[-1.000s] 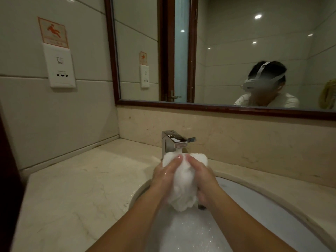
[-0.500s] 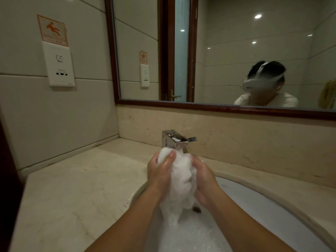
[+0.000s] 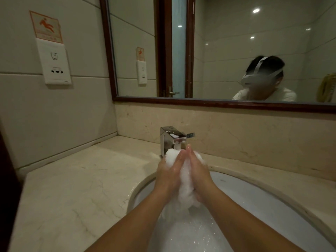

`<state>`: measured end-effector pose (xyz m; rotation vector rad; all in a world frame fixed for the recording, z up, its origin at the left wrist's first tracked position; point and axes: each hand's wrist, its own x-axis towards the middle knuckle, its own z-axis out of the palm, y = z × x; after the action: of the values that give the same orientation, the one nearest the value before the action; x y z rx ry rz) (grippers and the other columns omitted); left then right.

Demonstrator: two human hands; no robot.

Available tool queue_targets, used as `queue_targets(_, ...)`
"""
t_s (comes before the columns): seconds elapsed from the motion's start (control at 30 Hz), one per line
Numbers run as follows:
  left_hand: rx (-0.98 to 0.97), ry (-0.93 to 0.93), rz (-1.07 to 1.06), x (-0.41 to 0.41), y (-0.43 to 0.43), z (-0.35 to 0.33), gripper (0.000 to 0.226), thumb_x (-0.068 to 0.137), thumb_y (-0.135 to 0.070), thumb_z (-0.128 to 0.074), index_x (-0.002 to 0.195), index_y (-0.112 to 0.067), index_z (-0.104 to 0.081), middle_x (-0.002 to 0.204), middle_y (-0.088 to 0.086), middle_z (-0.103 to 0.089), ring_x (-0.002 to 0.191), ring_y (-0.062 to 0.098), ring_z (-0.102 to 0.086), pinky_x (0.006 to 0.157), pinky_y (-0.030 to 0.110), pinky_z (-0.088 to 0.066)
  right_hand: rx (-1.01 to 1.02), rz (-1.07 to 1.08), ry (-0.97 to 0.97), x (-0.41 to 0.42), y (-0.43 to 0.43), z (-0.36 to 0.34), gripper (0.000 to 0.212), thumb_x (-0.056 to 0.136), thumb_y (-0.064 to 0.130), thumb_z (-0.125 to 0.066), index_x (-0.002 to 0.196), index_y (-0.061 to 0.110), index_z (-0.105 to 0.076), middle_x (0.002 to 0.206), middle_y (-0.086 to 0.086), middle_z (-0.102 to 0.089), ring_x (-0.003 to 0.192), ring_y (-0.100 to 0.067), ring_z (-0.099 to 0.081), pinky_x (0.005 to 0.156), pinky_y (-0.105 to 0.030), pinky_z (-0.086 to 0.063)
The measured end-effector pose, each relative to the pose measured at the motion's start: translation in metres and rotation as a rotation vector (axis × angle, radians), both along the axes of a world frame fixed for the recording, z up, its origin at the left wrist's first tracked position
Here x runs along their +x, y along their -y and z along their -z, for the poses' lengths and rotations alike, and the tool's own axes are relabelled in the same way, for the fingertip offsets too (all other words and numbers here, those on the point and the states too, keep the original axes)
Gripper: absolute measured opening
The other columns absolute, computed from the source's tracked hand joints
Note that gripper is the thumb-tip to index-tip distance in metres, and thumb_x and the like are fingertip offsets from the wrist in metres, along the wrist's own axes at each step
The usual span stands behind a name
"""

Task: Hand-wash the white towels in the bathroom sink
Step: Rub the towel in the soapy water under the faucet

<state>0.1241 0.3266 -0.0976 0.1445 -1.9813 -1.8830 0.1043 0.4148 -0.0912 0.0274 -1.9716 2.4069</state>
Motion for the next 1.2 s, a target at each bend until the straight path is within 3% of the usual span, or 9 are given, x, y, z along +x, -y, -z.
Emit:
queue_targets(0.1, -0.172, -0.047, -0.109, -0.002, -0.002, 0.004, 0.071, 0.075, -0.089, -0.058, 0.112, -0.029, -0.069, 0.101, -0.005, -0.074, 0.095, 0.014, -0.071, 0.078, 0.034, -0.057, 0.115, 0.103, -0.020, 0.004, 0.005, 0.003, 0.047, 0.100, 0.068, -0.052, 0.100, 0.027, -0.074, 0.097, -0.003, -0.078, 0.090, -0.022, -0.075, 0.087, -0.046, -0.062)
queue_targets(0.3, -0.303, -0.127, -0.185, -0.003, 0.000, 0.000, 0.047, 0.092, -0.068, -0.060, 0.100, -0.023, -0.070, 0.091, -0.006, -0.071, 0.086, 0.009, -0.067, 0.063, 0.015, -0.042, 0.061, 0.245, 0.042, 0.006, 0.008, -0.001, 0.043, 0.102, 0.056, -0.059, 0.089, 0.018, -0.074, 0.086, -0.006, -0.075, 0.087, -0.027, -0.073, 0.090, -0.050, -0.061)
queue_targets(0.47, -0.192, -0.137, -0.249, -0.012, 0.007, -0.008, 0.048, 0.096, -0.063, -0.058, 0.102, -0.017, -0.071, 0.094, -0.001, -0.072, 0.089, 0.018, -0.067, 0.064, 0.019, -0.042, 0.160, 0.185, -0.053, 0.006, 0.005, -0.009, 0.048, 0.099, 0.064, -0.056, 0.122, 0.022, -0.046, 0.113, -0.002, -0.061, 0.098, -0.021, -0.063, 0.077, -0.035, -0.046)
queue_targets(0.63, 0.013, -0.059, -0.204, -0.008, 0.007, -0.011, 0.056, 0.100, -0.069, -0.043, 0.101, -0.019, -0.068, 0.091, -0.007, -0.069, 0.088, 0.013, -0.066, 0.070, 0.028, -0.046, 0.296, 0.052, -0.043, 0.013, 0.015, -0.005, 0.065, 0.094, 0.081, -0.044, 0.139, 0.034, -0.047, 0.144, -0.007, -0.054, 0.119, -0.026, -0.059, 0.095, -0.040, -0.050)
queue_targets(0.77, 0.355, 0.103, 0.188, -0.009, 0.000, 0.001, 0.090, 0.089, -0.088, -0.035, 0.125, -0.015, -0.073, 0.124, 0.009, -0.075, 0.119, 0.020, -0.069, 0.108, 0.039, -0.050, 0.459, 0.006, -0.036, 0.014, 0.017, 0.000, 0.094, 0.070, 0.100, -0.043, 0.142, 0.040, -0.052, 0.139, -0.004, -0.059, 0.121, -0.027, -0.062, 0.102, -0.044, -0.052)
queue_targets(0.9, 0.224, 0.077, 0.138, -0.013, 0.018, -0.001, 0.037, 0.100, -0.049, -0.058, 0.125, -0.027, -0.073, 0.128, 0.009, -0.073, 0.114, 0.023, -0.071, 0.102, 0.045, -0.055, 0.243, 0.108, -0.007, -0.001, -0.003, 0.001, 0.050, 0.100, 0.061, -0.055, 0.127, 0.021, -0.069, 0.110, -0.002, -0.075, 0.101, -0.022, -0.072, 0.073, -0.029, -0.053)
queue_targets(0.97, 0.090, 0.007, 0.028, -0.015, 0.023, -0.002, 0.034, 0.101, -0.038, -0.064, 0.134, -0.032, -0.062, 0.130, -0.001, -0.069, 0.114, 0.016, -0.069, 0.101, 0.042, -0.057, 0.116, 0.113, 0.048, -0.010, -0.008, 0.000, 0.039, 0.106, 0.047, -0.055, 0.118, 0.015, -0.073, 0.105, -0.006, -0.078, 0.099, -0.027, -0.075, 0.075, -0.032, -0.056)
queue_targets(1.1, -0.075, 0.013, 0.039, -0.014, 0.019, -0.002, 0.050, 0.089, -0.077, -0.053, 0.124, -0.041, -0.058, 0.122, -0.008, -0.068, 0.111, 0.013, -0.066, 0.101, 0.041, -0.054, -0.119, 0.040, 0.173, -0.015, -0.012, -0.004, 0.047, 0.104, 0.051, -0.056, 0.116, 0.010, -0.074, 0.100, -0.015, -0.081, 0.096, -0.037, -0.078, 0.096, -0.056, -0.061)
queue_targets(1.2, -0.008, -0.014, 0.106, -0.022, 0.013, 0.004, 0.100, 0.067, -0.102, -0.045, 0.133, -0.028, -0.056, 0.120, -0.001, -0.072, 0.107, 0.019, -0.071, 0.095, 0.044, -0.059, -0.229, -0.035, 0.206, -0.013, -0.010, -0.008, 0.050, 0.107, 0.048, -0.054, 0.115, 0.003, -0.074, 0.104, -0.022, -0.079, 0.100, -0.040, -0.077, 0.097, -0.053, -0.059)
